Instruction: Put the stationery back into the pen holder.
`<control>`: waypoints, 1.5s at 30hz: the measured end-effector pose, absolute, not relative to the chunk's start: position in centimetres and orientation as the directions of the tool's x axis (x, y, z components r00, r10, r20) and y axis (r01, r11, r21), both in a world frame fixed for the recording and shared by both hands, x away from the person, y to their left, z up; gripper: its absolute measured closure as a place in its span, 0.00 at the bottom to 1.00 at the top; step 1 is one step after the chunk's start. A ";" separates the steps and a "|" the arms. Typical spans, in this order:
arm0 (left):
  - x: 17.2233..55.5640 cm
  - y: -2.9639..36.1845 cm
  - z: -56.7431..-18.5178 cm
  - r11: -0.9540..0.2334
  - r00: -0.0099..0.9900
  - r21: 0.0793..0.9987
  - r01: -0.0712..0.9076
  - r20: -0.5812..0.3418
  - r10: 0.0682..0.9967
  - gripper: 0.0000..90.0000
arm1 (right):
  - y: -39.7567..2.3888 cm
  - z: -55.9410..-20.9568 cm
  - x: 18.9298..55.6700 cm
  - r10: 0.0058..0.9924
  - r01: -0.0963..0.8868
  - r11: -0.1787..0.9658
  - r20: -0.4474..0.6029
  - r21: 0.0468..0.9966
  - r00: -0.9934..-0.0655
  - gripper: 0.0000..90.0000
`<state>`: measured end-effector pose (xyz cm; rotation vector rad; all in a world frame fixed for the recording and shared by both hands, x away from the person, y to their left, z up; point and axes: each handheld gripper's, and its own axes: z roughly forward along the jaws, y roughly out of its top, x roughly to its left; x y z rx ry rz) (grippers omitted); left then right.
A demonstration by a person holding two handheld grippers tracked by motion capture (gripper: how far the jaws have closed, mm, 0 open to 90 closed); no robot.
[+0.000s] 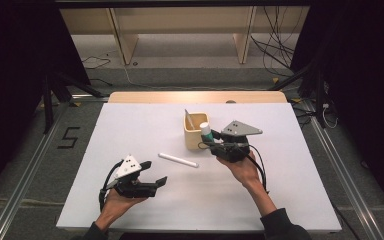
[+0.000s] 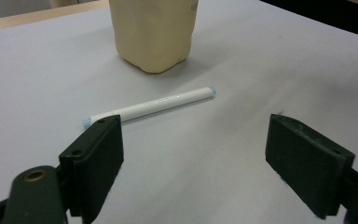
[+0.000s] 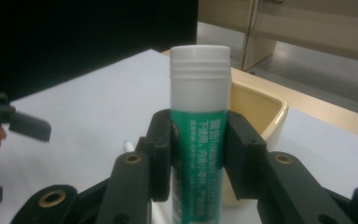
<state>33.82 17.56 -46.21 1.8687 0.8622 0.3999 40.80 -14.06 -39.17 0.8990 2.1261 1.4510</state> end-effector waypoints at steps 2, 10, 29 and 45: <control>33.7 17.8 -46.4 -0.238 0.684 0.890 0.389 -0.107 0.721 0.21 | -13.9 -38.8 41.5 0.713 0.287 0.234 0.037 0.929 -0.701 0.73; 32.9 17.8 -46.7 -0.216 0.668 0.898 0.384 -0.108 0.736 0.21 | -12.7 -37.7 44.1 0.737 0.320 0.194 0.077 0.927 -0.672 0.73; 32.6 19.1 -47.2 -0.161 0.642 0.906 0.392 -0.144 0.753 0.20 | -11.1 -37.7 47.8 0.777 0.374 0.150 0.125 0.915 -0.617 0.73; 32.3 19.4 -47.4 -0.149 0.634 0.911 0.385 -0.143 0.760 0.20 | -9.8 -38.1 49.5 0.796 0.399 0.154 0.126 0.904 -0.593 0.73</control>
